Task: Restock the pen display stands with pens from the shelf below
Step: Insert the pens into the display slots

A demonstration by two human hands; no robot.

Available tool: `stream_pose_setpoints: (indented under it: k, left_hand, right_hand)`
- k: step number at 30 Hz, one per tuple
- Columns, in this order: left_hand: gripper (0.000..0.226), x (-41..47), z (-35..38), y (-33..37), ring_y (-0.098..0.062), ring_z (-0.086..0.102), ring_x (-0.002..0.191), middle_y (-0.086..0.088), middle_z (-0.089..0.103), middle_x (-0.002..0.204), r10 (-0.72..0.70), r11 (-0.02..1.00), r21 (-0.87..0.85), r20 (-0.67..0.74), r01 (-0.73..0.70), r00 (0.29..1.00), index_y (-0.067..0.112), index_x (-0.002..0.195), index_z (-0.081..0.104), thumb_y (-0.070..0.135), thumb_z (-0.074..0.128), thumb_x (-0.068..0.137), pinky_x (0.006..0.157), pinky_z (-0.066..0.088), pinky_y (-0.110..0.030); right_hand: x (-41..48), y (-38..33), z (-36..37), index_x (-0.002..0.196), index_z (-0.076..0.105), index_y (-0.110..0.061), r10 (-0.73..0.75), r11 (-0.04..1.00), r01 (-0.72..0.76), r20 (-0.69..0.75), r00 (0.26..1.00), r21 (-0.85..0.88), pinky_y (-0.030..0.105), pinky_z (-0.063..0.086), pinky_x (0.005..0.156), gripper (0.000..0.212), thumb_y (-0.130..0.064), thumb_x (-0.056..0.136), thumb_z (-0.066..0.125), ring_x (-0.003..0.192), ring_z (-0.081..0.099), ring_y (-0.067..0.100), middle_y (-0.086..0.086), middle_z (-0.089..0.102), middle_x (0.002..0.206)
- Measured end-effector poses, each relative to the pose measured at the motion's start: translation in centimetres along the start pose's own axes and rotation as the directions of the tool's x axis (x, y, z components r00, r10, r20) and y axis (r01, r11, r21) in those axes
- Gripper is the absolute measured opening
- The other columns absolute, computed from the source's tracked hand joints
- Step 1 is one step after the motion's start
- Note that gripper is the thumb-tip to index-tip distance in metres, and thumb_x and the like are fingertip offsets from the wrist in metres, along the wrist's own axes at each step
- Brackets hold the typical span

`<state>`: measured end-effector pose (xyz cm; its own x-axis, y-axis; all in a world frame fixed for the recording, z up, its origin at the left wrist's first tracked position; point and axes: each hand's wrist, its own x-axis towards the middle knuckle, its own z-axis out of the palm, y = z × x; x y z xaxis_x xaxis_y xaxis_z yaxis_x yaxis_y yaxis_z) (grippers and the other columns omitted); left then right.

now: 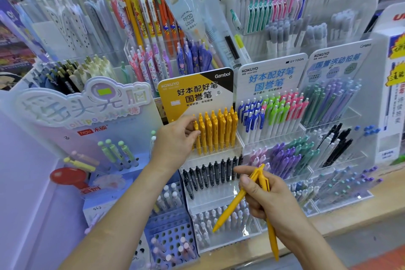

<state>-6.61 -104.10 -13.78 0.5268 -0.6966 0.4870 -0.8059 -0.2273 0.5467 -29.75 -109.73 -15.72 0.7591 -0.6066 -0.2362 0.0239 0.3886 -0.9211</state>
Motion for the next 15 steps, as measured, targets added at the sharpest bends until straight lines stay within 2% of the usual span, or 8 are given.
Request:
stream_pose_setpoints:
  k: [2, 4, 6, 8, 13, 15]
  left_hand:
    - [0.029, 0.1, -0.2, 0.0, -0.019, 0.064, 0.077, -0.001, 0.068, 0.085, 0.050, 0.996, 0.067, 0.021, -0.052, 0.999, 0.014, 0.110, 0.067, 0.016, 0.074, 0.082, 0.073, 0.057, -0.040]
    - [0.026, 0.2, -0.3, -0.1, -0.020, 0.063, 0.076, -0.001, 0.067, 0.084, 0.093, 0.987, 0.130, 0.052, -0.099, 0.994, 0.015, 0.109, 0.065, 0.017, 0.073, 0.083, 0.070, 0.056, -0.039]
    - [0.026, 0.5, -0.5, -0.1, -0.021, 0.062, 0.076, -0.001, 0.067, 0.084, 0.106, 0.980, 0.159, 0.076, -0.117, 0.991, 0.016, 0.108, 0.064, 0.018, 0.072, 0.084, 0.070, 0.055, -0.039]
    - [0.026, 0.8, -0.6, 0.0, -0.022, 0.061, 0.077, -0.001, 0.066, 0.084, 0.095, 0.978, 0.176, 0.100, -0.111, 0.990, 0.016, 0.107, 0.063, 0.021, 0.072, 0.084, 0.070, 0.053, -0.039]
    - [0.032, 1.2, -0.9, 0.4, -0.021, 0.061, 0.078, 0.002, 0.066, 0.083, 0.031, 0.968, 0.242, 0.161, -0.070, 0.987, 0.020, 0.113, 0.058, 0.028, 0.071, 0.085, 0.070, 0.051, -0.037]
    - [0.040, 1.0, -1.4, 0.9, -0.019, 0.061, 0.077, 0.004, 0.066, 0.081, -0.027, 0.971, 0.238, 0.187, -0.018, 0.982, 0.023, 0.119, 0.056, 0.030, 0.072, 0.083, 0.071, 0.052, -0.036]
  right_hand:
    - [0.0, -0.1, 0.1, 0.107, 0.072, -0.019, -0.003, 1.000, 0.004, -0.005, 1.000, 0.004, 0.025, 0.020, 0.044, 0.029, -0.023, 0.078, 0.070, 0.053, 0.024, 0.014, 0.011, 0.032, 0.068]
    - [0.0, -0.3, 0.2, 0.112, 0.069, -0.017, -0.014, 1.000, 0.014, -0.001, 1.000, 0.013, 0.026, 0.019, 0.045, 0.034, -0.019, 0.078, 0.069, 0.055, 0.024, 0.015, 0.006, 0.044, 0.065]
    - [0.0, -0.6, 0.4, 0.116, 0.066, -0.015, -0.034, 0.999, 0.034, 0.004, 0.999, 0.034, 0.025, 0.020, 0.044, 0.037, -0.015, 0.079, 0.067, 0.054, 0.026, 0.015, 0.008, 0.060, 0.075]
    - [0.1, -0.7, 0.6, 0.117, 0.064, -0.013, -0.050, 0.997, 0.050, -0.006, 0.999, 0.055, 0.023, 0.021, 0.043, 0.039, -0.011, 0.079, 0.066, 0.053, 0.027, 0.014, 0.008, 0.068, 0.083]
    - [0.3, -1.0, 0.7, 0.097, 0.076, -0.012, -0.065, 0.994, 0.070, -0.054, 0.996, 0.082, 0.024, 0.020, 0.043, 0.021, -0.013, 0.078, 0.067, 0.051, 0.027, 0.013, 0.012, 0.071, 0.086]
    - [0.2, -1.2, 0.8, 0.094, 0.077, -0.013, -0.068, 0.994, 0.073, -0.053, 0.996, 0.083, 0.025, 0.019, 0.045, 0.021, -0.016, 0.076, 0.068, 0.050, 0.026, 0.012, 0.012, 0.069, 0.082]
